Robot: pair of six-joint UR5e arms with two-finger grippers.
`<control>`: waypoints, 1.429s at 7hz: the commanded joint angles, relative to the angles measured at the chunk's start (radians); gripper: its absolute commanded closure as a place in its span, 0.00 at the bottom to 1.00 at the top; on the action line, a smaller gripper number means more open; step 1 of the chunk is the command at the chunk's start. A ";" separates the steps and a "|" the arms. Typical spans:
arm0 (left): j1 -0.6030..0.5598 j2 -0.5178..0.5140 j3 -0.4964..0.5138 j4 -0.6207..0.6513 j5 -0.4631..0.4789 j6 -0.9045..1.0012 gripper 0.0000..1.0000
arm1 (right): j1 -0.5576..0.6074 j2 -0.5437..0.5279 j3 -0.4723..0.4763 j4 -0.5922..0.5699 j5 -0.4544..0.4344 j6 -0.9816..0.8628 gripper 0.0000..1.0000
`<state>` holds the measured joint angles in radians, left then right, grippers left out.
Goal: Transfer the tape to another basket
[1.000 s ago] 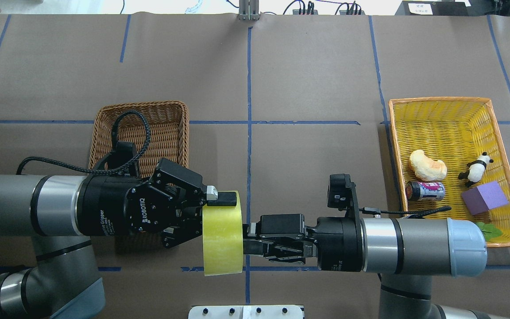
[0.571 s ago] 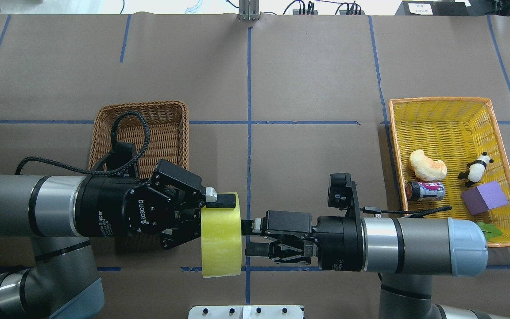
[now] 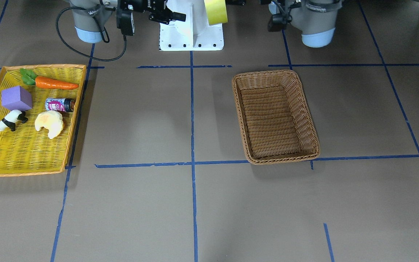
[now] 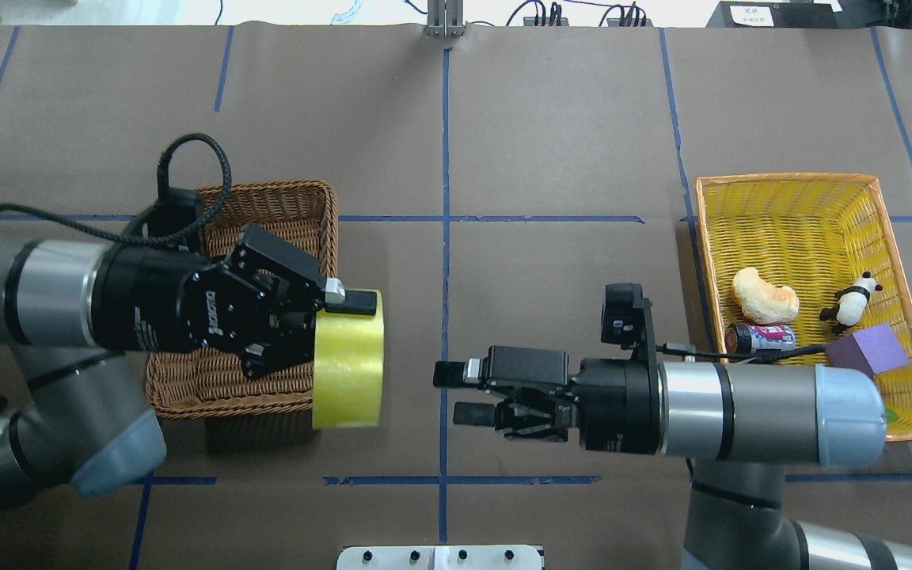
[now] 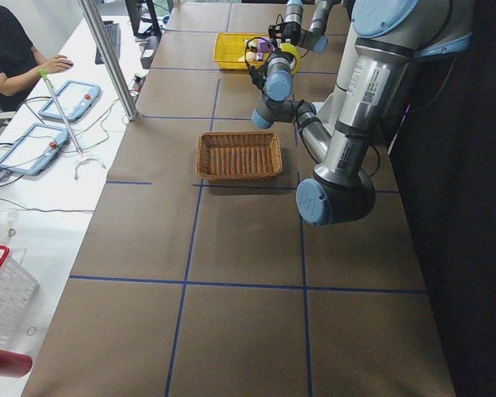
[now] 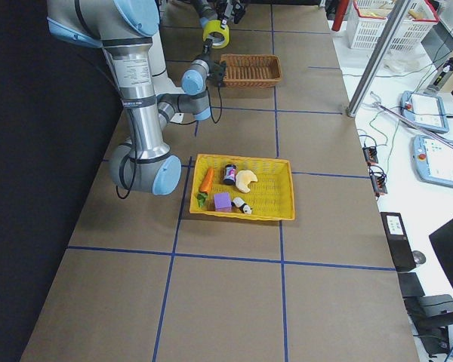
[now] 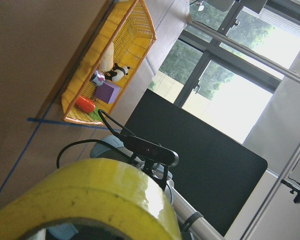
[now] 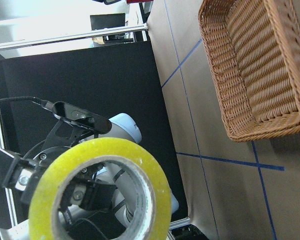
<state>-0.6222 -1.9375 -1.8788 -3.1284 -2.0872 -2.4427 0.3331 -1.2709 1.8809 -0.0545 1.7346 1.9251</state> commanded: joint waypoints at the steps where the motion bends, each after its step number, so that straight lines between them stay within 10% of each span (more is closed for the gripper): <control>1: -0.088 0.000 0.035 0.136 -0.141 0.127 1.00 | 0.172 -0.002 0.003 -0.170 0.180 -0.058 0.00; 4: -0.123 -0.005 0.020 0.561 -0.201 0.461 1.00 | 0.478 0.001 0.001 -0.544 0.499 -0.324 0.00; 10: -0.094 -0.008 0.012 1.273 -0.039 1.161 1.00 | 0.711 -0.007 0.009 -1.458 0.439 -1.376 0.00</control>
<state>-0.7372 -1.9433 -1.8665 -1.9740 -2.1847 -1.3869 0.9906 -1.2756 1.8877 -1.3639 2.1927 0.7682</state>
